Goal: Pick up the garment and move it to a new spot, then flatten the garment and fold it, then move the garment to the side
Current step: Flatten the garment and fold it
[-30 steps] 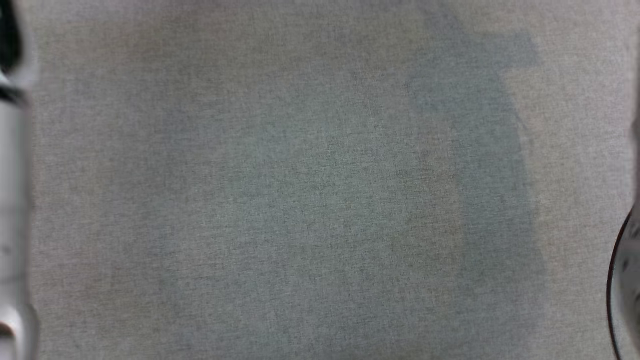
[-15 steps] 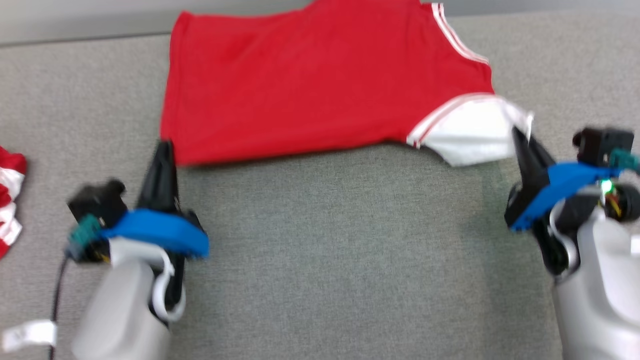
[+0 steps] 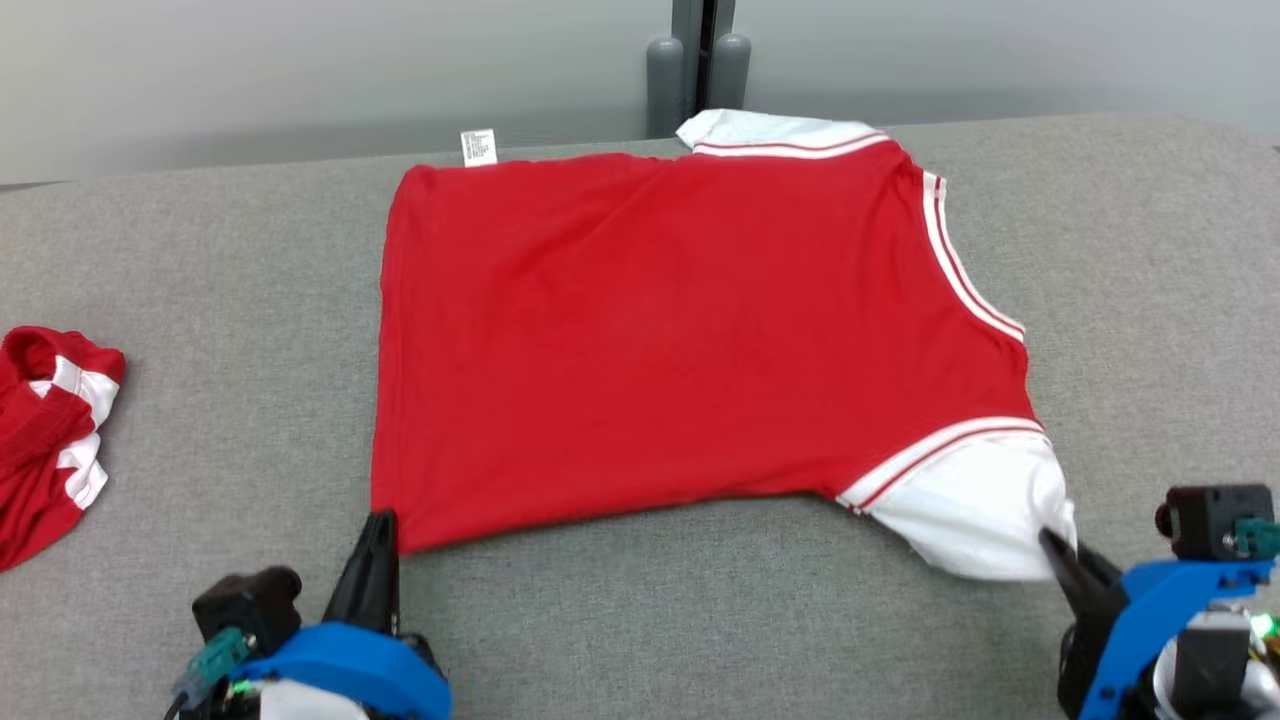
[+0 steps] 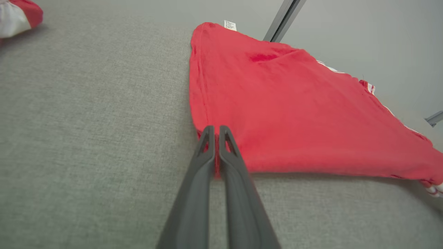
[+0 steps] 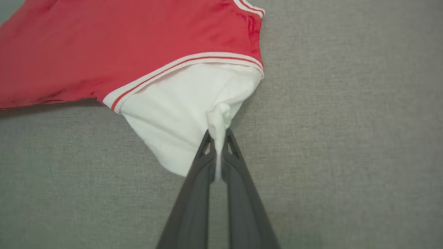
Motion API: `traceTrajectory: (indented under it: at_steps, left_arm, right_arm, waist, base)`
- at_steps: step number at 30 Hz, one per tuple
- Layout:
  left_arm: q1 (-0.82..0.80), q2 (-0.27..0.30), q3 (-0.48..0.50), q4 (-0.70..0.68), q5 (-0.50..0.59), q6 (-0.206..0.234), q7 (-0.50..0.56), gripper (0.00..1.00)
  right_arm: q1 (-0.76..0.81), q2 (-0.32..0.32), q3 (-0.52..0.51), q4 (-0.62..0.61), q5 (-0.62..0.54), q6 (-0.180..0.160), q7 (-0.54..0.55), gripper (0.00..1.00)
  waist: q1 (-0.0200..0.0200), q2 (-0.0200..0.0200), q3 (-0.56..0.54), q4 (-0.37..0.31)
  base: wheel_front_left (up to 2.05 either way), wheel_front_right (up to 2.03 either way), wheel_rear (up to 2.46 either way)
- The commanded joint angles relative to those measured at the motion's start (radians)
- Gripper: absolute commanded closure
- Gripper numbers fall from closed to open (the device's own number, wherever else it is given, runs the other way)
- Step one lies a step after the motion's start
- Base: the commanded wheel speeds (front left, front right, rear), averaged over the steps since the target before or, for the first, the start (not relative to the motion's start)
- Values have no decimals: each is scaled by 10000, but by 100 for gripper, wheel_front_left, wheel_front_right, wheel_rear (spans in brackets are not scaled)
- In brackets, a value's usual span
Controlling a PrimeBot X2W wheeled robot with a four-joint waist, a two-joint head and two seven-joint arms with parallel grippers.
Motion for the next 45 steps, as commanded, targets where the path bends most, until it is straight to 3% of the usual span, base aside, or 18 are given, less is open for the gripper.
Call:
traceTrajectory:
  at_steps: [1,9,17,22,32,45]
  left_arm:
    - [437,270,-30,-503,30,279,389,100]
    - [1751,781,24,-2459,-151,1120,1680,100]
    - [1483,577,-24,-3165,-320,1346,2020,100]
    - [818,365,-48,-3204,-594,1163,2274,100]
    - [-1141,279,-28,-1933,-645,981,2714,100]
    - [-3053,103,-109,76,-259,556,2055,100]
  right_arm:
    - [544,0,11,-497,97,4,520,100]
    - [1924,1,-10,-2093,560,5,2636,100]
    - [1098,4,-104,-2608,84,5,2270,100]
    - [-146,-14,271,-2324,-410,5,2306,100]
    - [-3029,-803,734,-611,-210,5,2283,100]
    - [-5269,-1198,1010,1474,-326,5,872,100]
  waist:
    - [2,0,-21,-11]
    - [2,0,-35,-71]
    - [2,0,23,-67]
    - [2,0,179,-18]
    - [2,0,740,221]
    - [2,0,1537,395]
  base:
    - [0,0,0]
    - [0,0,0]
    - [0,0,0]
    - [0,0,0]
    - [0,0,0]
    - [0,0,0]
